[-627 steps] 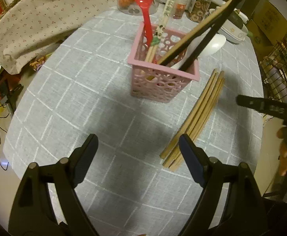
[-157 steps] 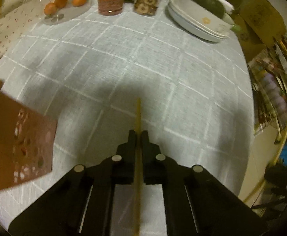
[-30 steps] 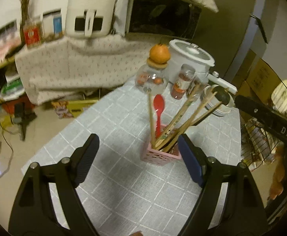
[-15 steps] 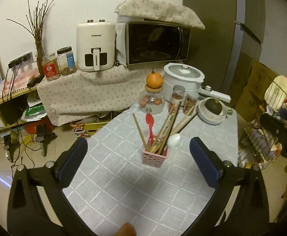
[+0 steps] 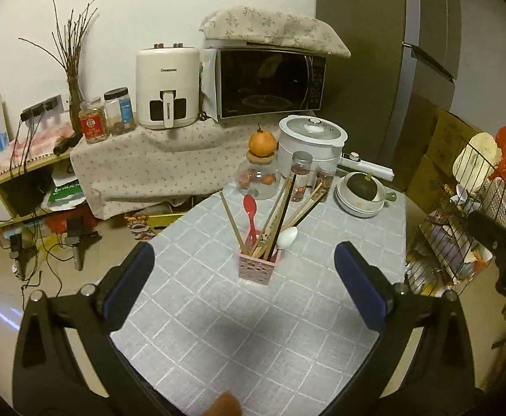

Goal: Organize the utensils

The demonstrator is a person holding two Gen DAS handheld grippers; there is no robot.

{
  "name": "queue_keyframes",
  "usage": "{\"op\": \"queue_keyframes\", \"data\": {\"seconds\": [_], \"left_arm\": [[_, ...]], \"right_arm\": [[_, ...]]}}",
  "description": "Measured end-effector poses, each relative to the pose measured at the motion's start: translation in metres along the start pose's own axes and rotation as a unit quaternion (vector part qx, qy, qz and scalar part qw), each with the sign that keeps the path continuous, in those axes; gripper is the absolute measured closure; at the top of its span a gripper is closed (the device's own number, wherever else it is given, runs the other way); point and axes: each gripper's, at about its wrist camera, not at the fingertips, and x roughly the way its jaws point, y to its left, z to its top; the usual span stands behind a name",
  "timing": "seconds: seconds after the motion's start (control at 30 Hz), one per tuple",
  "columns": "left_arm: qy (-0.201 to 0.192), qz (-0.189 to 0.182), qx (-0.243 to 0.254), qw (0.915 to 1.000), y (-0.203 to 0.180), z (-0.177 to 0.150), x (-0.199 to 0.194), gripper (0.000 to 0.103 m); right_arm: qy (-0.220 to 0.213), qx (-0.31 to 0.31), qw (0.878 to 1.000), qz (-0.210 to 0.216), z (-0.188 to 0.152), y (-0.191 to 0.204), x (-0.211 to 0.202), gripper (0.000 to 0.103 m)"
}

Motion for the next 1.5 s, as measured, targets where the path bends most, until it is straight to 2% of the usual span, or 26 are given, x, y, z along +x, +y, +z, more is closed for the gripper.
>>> {"op": "queue_keyframes", "data": {"seconds": [0.27, 1.5], "left_arm": [[-0.016, -0.006, 0.001, 0.9998, -0.005, 0.0, -0.013, 0.0], [-0.017, 0.009, 0.003, 0.9998, -0.005, -0.002, -0.015, 0.0]], "right_arm": [[0.001, -0.005, 1.0, -0.008, -0.005, 0.0, 0.003, 0.0], [0.0, -0.018, 1.0, 0.006, -0.004, 0.013, 0.009, 0.0]]}}
